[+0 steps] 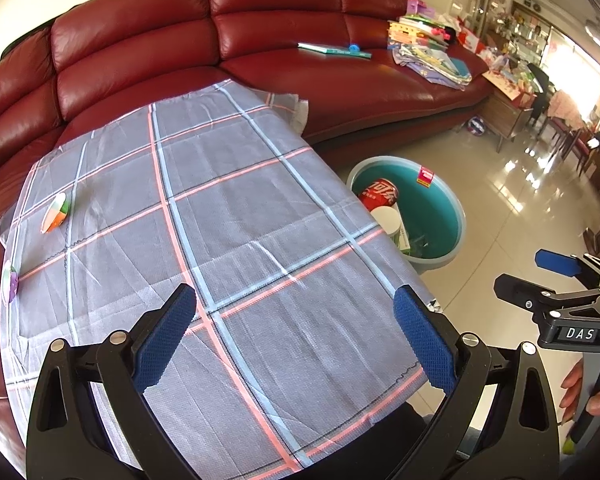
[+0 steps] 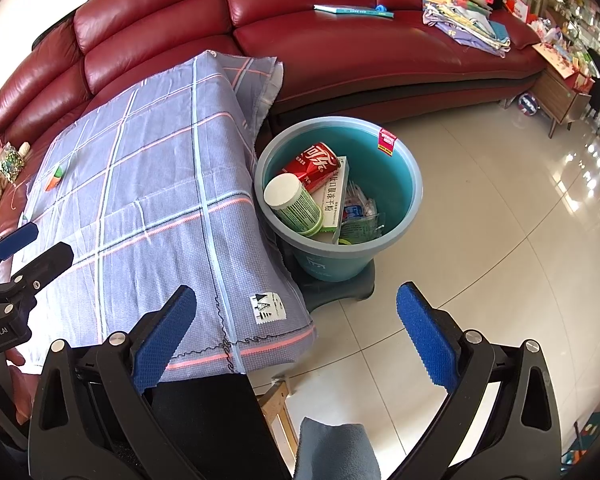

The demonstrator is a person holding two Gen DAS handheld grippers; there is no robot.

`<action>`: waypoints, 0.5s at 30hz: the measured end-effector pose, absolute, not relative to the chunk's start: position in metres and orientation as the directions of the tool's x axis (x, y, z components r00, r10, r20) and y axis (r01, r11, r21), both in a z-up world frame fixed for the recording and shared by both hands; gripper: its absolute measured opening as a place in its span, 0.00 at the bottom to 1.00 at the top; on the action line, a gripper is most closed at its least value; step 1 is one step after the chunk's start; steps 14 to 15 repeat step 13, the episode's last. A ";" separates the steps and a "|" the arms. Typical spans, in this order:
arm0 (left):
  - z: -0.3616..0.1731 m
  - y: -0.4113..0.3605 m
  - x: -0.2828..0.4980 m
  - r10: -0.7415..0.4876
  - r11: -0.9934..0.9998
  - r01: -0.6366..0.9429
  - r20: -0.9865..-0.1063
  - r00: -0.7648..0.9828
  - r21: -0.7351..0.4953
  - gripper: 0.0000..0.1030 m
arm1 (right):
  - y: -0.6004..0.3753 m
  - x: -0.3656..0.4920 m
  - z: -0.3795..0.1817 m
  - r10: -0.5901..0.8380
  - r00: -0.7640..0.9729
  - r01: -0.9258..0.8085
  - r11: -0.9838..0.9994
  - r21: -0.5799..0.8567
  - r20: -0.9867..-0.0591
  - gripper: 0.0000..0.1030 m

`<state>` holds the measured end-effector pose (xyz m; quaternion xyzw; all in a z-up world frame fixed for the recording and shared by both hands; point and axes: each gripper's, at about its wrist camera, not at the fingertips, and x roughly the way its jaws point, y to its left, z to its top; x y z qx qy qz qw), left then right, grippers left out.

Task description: Collect trash

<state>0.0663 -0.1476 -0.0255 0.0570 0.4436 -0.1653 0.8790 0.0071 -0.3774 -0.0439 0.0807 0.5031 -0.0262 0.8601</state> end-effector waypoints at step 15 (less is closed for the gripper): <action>-0.028 -0.144 0.070 -0.215 0.948 0.316 -0.807 0.550 -0.038 0.96 | -0.378 0.010 -0.044 0.033 0.492 0.124 0.987 0.107 -0.870 0.93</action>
